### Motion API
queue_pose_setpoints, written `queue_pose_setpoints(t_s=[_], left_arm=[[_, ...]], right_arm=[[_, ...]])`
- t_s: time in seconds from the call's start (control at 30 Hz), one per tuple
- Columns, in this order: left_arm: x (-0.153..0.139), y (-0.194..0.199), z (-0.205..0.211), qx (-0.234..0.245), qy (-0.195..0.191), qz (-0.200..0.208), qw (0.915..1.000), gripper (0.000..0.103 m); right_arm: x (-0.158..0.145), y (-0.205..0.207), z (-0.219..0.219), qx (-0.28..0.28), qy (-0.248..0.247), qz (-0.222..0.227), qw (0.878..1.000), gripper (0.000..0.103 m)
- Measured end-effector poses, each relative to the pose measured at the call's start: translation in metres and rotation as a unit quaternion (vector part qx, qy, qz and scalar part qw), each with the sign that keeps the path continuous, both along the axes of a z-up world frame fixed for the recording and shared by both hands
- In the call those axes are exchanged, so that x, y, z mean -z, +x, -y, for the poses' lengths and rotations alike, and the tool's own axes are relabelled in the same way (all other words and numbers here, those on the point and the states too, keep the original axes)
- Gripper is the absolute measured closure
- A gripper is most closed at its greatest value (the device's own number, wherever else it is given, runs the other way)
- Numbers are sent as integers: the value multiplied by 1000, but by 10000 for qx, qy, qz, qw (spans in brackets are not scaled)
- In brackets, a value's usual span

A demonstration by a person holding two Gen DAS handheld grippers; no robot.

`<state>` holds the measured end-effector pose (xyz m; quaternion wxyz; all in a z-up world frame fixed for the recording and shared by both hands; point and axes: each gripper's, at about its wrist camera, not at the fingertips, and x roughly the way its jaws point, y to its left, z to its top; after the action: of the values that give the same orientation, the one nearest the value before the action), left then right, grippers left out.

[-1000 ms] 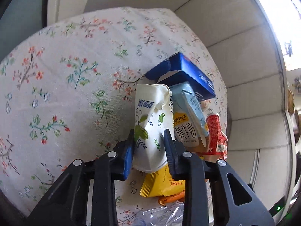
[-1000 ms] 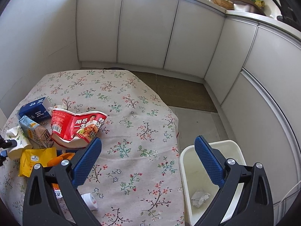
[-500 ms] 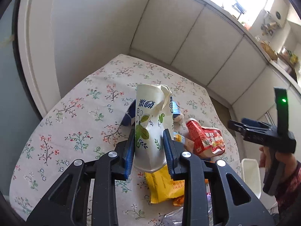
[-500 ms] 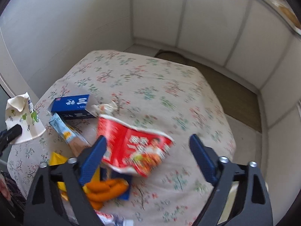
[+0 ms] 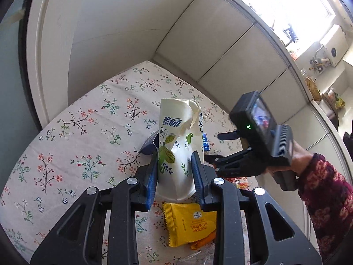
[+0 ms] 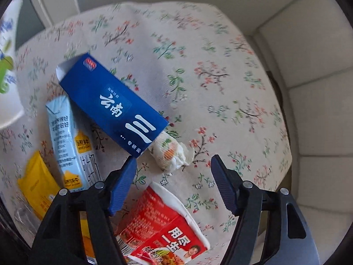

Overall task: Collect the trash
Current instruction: 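Grasp the white mesh-wrapped snack with the right gripper while the left holds the cup, then carry the mesh-wrapped snack over the white bin and open the right gripper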

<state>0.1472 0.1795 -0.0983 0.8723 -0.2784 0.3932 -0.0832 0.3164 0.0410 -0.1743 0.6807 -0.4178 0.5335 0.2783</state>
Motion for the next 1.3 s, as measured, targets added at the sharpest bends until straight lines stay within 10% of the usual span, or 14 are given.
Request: queue_pose_setpoints(t_s=[0.33, 0.8, 1.3], left_arm=[[6, 5, -2, 79, -150, -147, 9997, 75], [2, 3, 2, 0, -115, 31, 9999, 75], [-34, -26, 33, -86, 503, 842, 9951, 75]], right_arm=[[28, 1, 3, -136, -2, -295, 9995, 70], [-42, -19, 45, 825, 1030, 729, 9886, 72], [-142, -119, 102, 2682, 2811, 2445, 8884, 72]])
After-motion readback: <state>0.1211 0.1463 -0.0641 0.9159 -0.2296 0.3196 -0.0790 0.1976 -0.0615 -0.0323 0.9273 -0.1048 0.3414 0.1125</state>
